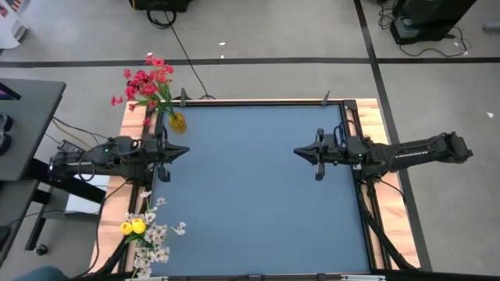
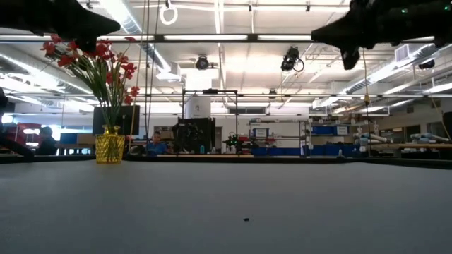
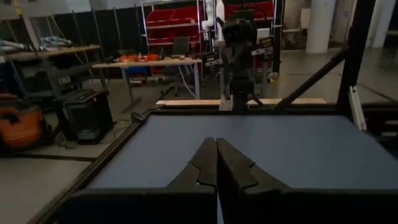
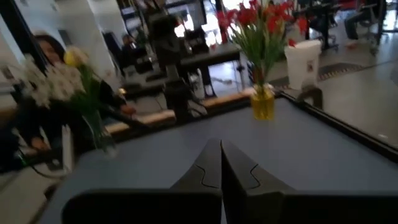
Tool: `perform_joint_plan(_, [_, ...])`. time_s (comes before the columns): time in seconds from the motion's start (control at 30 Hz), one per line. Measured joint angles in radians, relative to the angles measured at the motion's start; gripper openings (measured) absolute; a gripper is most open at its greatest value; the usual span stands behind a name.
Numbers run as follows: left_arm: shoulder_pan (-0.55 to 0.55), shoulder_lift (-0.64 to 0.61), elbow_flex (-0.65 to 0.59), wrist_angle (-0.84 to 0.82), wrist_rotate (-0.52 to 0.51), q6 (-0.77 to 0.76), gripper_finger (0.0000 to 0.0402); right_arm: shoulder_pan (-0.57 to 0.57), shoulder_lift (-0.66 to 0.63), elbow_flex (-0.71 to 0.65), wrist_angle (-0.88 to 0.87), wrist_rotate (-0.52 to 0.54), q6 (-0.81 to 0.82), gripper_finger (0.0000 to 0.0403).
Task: Sort flowers into vase by color
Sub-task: Return to Home Position
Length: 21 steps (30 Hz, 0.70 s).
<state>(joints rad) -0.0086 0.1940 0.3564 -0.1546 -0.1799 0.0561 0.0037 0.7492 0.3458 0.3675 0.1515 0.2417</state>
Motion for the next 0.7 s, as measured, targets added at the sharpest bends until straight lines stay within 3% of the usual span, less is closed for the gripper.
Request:
perform_joint_plan(0.17, [0.000, -0.063, -0.052, 0.023, 0.003, 0.024, 0.0000, -0.034, -0.103, -0.028, -0.162, -0.034, -0.002, 0.0000])
perform_joint_plan(0.37, [-0.001, -0.123, -0.214, 0.174, 0.024, -0.062, 0.0000, -0.073, -0.162, -0.172, -0.026, -0.083, 0.002, 0.0000])
perform_joint_plan(0.43, [-0.001, -0.132, -0.226, 0.205, 0.025, -0.039, 0.0000, -0.078, -0.185, -0.210, 0.039, -0.093, -0.002, 0.0000])
perform_joint_plan(0.7, [0.001, -0.194, -0.225, 0.133, -0.004, 0.016, 0.0000, -0.116, -0.341, -0.293, 0.017, -0.133, 0.002, 0.0000])
